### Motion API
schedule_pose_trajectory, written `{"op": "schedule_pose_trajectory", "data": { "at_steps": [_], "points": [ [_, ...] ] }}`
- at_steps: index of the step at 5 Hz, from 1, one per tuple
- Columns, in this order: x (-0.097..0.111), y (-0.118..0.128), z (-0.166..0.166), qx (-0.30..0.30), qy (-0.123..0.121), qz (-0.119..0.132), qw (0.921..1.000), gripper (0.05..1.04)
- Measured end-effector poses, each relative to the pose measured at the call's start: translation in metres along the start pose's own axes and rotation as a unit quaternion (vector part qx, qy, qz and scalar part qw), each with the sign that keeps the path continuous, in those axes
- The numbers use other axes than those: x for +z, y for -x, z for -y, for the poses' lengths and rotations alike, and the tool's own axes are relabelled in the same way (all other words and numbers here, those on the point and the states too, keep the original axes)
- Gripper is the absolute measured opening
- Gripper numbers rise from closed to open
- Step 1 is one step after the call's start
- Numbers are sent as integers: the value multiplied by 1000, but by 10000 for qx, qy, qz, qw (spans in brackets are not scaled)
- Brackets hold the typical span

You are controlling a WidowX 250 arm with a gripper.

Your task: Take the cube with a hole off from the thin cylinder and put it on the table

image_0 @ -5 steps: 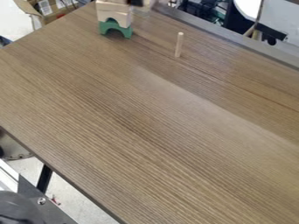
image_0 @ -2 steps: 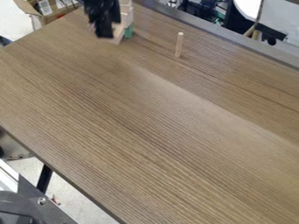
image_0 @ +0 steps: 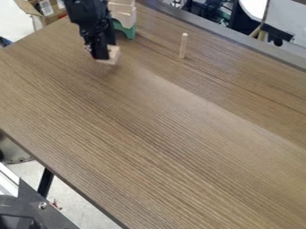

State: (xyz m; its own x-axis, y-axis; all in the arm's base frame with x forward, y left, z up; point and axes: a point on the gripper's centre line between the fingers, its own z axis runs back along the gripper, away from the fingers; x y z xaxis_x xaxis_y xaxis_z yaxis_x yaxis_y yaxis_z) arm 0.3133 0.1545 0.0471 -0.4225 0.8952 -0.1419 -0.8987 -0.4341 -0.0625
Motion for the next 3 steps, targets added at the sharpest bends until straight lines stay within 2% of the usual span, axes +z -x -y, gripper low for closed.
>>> {"op": "schedule_pose_trajectory", "data": {
  "at_steps": [1, 2, 3],
  "points": [
    [-6, -5, -1, 130, -188, -25, 9997, 573],
    [-4, -4, -1, 170, -245, -52, 9995, 886],
    [4, -3, 4, 189, -213, -35, 9996, 1005]
  ]
}}
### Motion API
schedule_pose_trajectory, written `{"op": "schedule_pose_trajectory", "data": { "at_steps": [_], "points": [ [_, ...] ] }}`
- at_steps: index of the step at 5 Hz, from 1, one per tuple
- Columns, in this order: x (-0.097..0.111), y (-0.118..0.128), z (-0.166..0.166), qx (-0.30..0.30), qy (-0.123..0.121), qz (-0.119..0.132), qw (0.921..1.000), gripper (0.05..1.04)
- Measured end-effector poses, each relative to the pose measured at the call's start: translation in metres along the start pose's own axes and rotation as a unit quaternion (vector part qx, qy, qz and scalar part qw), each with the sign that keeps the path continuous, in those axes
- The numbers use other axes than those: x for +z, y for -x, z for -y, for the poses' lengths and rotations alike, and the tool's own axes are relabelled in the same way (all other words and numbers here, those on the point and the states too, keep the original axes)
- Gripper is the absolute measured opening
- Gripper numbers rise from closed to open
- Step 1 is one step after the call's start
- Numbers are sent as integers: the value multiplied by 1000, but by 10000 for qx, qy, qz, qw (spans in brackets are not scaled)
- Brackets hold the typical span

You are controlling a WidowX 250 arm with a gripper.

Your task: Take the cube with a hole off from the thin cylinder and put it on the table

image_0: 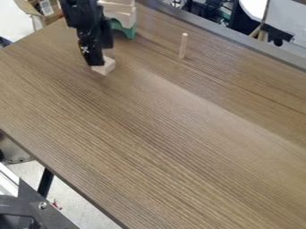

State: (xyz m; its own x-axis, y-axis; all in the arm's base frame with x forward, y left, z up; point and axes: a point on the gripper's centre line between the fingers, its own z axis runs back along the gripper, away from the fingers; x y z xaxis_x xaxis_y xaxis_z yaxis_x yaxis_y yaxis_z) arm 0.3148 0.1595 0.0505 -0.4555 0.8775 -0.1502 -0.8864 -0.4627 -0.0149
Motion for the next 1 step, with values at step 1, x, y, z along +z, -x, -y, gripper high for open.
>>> {"op": "schedule_pose_trajectory", "data": {
  "at_steps": [1],
  "points": [
    [48, 11, 16, -101, 592, -2, 9982, 999]
  ]
}}
